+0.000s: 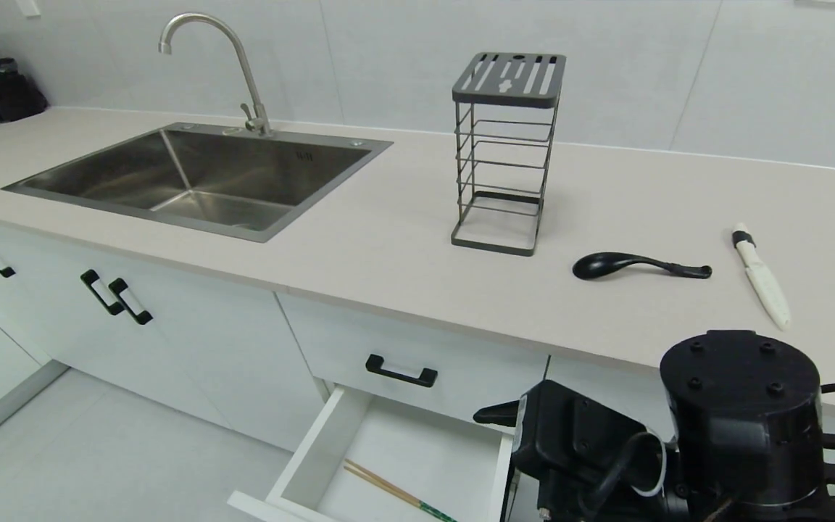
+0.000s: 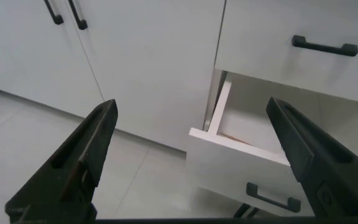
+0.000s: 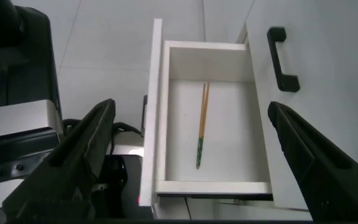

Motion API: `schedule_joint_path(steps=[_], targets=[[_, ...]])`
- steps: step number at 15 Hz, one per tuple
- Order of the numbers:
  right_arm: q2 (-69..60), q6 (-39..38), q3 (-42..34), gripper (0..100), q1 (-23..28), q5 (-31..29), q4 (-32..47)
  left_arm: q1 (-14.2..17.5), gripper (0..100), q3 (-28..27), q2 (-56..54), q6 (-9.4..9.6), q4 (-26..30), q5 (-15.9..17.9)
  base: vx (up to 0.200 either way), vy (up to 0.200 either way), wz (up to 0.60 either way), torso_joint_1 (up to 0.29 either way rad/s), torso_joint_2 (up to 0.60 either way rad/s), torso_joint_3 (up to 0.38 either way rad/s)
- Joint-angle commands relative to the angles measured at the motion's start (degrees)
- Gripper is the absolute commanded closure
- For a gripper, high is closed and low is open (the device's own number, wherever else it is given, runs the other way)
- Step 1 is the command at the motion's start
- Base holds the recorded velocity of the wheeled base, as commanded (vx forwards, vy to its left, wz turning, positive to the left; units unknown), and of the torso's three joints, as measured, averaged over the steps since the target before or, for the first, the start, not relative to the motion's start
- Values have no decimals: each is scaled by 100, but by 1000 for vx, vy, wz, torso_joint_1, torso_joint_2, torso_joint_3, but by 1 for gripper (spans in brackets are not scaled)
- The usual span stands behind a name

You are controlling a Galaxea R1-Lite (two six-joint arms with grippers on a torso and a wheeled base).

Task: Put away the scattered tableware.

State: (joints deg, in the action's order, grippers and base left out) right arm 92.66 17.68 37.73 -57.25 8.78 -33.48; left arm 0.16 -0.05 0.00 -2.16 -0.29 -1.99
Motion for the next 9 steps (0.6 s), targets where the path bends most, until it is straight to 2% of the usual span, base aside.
schedule_joint_path(steps=[1, 4, 9], targets=[[-2, -1, 6, 0, 3, 1, -1, 2, 0, 5, 0, -4, 3, -3, 0, 0, 0, 188, -500, -203], [-11, -10, 15, 0, 3, 1, 87, 2, 0, 5, 0, -4, 12, -3, 0, 0, 0, 378, -483, -240], [15, -27, 24, 0, 12, 10, 148, 2, 0, 5, 0, -4, 12, -3, 0, 0, 0, 291, -515, -241]])
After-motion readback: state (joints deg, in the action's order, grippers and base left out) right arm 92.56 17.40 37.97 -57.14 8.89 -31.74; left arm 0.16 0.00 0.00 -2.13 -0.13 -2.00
